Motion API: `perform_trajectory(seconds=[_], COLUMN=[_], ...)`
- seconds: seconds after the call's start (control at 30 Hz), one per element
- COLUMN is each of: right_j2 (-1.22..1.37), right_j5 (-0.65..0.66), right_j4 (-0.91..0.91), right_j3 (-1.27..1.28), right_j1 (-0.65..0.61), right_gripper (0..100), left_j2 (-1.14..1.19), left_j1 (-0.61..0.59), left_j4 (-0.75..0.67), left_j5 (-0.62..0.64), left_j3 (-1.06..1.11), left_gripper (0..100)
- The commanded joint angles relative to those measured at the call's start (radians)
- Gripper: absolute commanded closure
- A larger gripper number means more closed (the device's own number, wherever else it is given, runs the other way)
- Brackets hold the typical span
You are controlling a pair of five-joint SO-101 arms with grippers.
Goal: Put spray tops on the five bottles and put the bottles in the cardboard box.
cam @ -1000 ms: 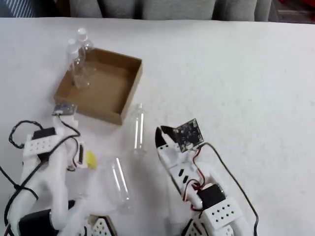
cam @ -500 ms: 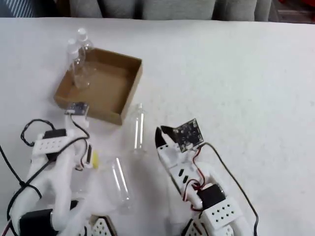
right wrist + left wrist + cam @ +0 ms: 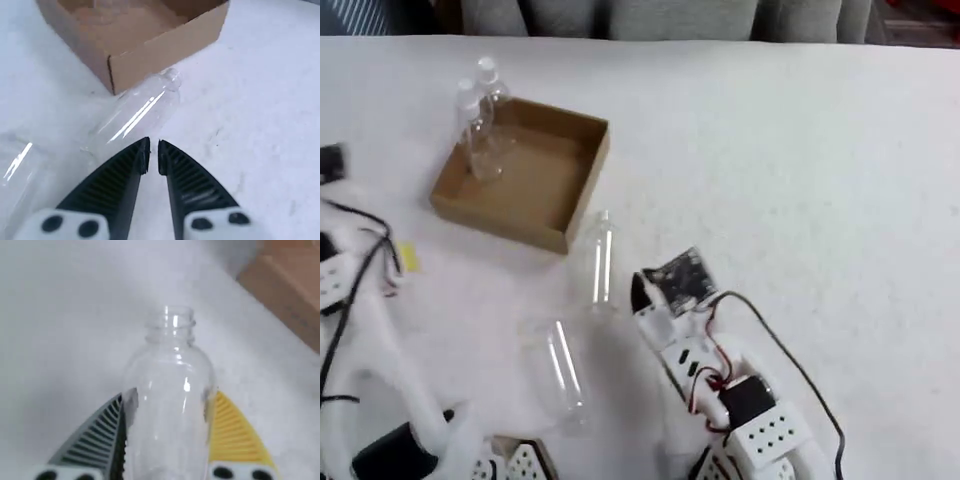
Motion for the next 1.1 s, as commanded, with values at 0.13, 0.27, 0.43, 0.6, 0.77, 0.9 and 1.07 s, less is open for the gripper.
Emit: perform_trajectory(seconds=[0.13,0.27,0.43,0.6,0.77,0.9,1.07], right_j2=[-0.008,0.001,0.004,0.004,0.117,0.358,0.788], right_j5=[0.02,0.02,0.02,-0.028,-0.051,-0.057,-0.058], right_j4=[0.153,0.039,-0.143,-0.186,-0.282,-0.364,-0.461], right_j3=[-0.144,-0.121,-0.091,-0.094,-0.104,-0.212,-0.413], right_j1=[-0.291,-0.456,-0.593,-0.67,-0.731,-0.745,-0.812], right_gripper=[98.0,98.1,98.1,98.2,98.2,98.2,97.7], left_j2=[0.048,0.177,0.377,0.572,0.731,0.837,0.944], left_j1=[-0.206,-0.283,-0.372,-0.423,-0.45,-0.475,-0.489], left_j4=[-0.037,0.008,0.123,0.249,0.382,0.459,0.537], left_j5=[0.003,0.003,0.003,0.003,0.006,0.008,0.008], left_j3=[-0.193,-0.358,-0.661,-0.971,-1.249,-1.444,-1.636], left_gripper=[98,98,98,98,98,98,98])
